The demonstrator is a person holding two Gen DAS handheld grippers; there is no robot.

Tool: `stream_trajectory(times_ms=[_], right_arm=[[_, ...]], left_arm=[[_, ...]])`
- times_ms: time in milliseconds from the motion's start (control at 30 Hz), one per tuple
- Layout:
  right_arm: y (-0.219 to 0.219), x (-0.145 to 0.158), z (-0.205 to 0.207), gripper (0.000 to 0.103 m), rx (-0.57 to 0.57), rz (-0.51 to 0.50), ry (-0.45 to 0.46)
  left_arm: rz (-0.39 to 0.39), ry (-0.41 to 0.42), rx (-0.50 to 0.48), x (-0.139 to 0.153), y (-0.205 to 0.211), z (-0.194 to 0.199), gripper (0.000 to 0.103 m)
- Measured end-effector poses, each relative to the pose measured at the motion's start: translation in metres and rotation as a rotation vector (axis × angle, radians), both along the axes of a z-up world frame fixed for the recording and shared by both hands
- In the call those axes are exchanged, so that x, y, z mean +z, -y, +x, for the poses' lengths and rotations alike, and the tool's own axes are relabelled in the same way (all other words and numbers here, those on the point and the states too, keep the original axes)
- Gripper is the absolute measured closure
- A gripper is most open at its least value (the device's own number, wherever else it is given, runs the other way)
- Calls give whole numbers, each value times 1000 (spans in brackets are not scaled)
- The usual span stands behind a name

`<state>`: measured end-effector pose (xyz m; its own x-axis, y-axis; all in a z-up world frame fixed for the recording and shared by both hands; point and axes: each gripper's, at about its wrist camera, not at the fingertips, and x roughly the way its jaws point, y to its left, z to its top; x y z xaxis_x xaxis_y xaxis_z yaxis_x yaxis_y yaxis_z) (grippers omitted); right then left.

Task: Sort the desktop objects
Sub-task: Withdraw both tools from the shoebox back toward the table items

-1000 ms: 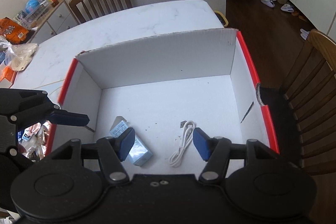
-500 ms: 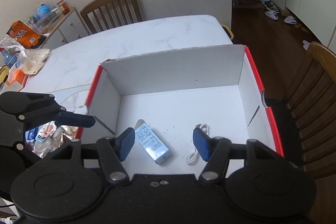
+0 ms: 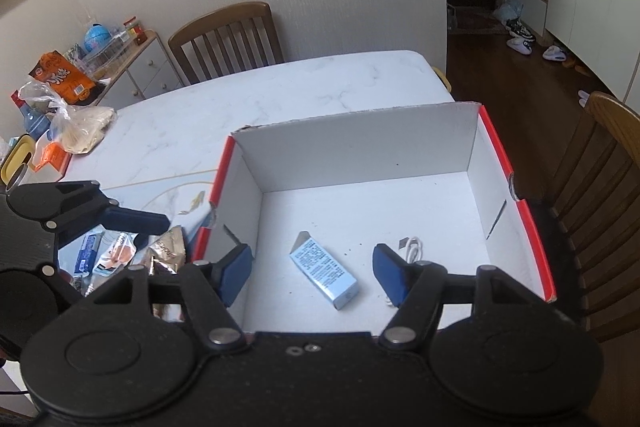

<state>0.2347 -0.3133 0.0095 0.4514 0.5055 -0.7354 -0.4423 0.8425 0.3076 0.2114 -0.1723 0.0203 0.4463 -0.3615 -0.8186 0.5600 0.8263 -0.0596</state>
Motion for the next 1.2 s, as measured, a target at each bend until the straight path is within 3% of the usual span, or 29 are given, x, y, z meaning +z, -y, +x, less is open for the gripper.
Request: stream_trajectory(times_ms=[533, 1200], right_arm=[[-24, 13, -42, 33, 0, 2, 68], [-79, 24, -90, 33, 52, 10, 184]], left_arm=[[-80, 64, 29, 10, -47, -33, 2], [-149, 119, 147, 12, -114, -67, 2]])
